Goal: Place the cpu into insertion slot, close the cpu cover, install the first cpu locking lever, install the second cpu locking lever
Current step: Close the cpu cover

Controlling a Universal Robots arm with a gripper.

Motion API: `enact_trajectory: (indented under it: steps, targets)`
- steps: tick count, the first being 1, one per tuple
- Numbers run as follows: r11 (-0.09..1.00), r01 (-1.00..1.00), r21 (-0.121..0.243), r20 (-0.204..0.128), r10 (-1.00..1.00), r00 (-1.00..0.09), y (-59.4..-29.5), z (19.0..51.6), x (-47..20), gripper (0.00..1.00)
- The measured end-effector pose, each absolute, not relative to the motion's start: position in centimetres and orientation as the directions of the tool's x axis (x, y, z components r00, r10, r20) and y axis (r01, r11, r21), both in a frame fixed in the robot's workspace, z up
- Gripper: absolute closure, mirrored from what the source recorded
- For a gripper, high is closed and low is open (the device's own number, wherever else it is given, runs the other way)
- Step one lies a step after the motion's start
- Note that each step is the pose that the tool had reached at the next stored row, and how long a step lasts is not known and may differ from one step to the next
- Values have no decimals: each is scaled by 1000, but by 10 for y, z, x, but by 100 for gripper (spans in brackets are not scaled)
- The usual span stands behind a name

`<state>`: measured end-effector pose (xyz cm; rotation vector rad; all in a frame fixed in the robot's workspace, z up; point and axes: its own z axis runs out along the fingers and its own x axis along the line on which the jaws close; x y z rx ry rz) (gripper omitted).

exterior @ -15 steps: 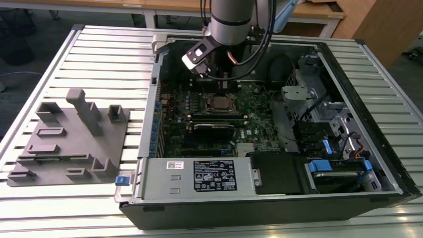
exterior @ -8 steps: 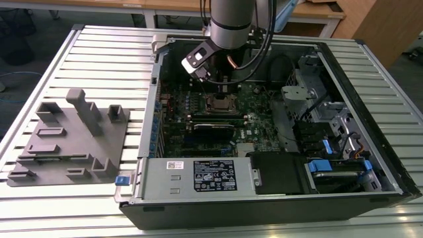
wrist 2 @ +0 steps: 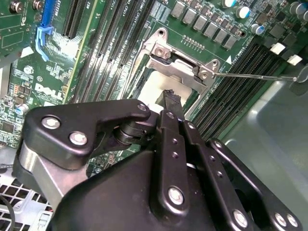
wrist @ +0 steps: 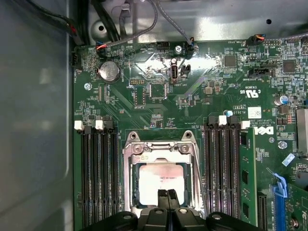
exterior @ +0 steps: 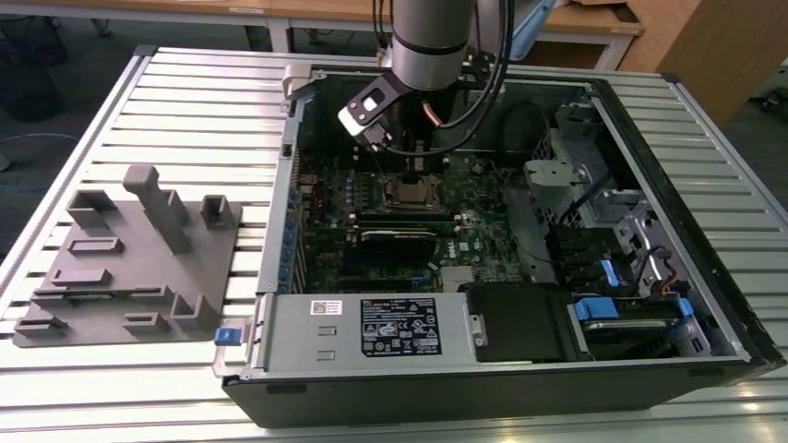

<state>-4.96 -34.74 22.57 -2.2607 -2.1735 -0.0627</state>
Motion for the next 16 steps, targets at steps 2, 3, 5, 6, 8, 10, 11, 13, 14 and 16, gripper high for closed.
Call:
enact_trajectory:
  steps: [2,3,5,6,8,10,11,13,14,16]
  targets:
    - [-40,999,24,32,999,39,-347,225,-50,89]
    - [-40,999,24,32,999,39,-347,225,-50,89]
    - [-40,999,24,32,999,39,-347,223,-50,89]
    - [-40,999,24,32,999,39,-347,223,-50,89]
    - [-40,999,24,32,999,39,-347,223,-50,89]
    - [-40,999,24,32,999,39,-347,223,-50,89]
    - [-40,999,24,32,999,39,-347,223,-50,89]
    - [-40,999,24,32,999,39,-347,223,-50,89]
    - [-40,999,24,32,999,39,-347,223,-50,89]
    - [-22,999,24,32,999,21,-347,223,-50,89]
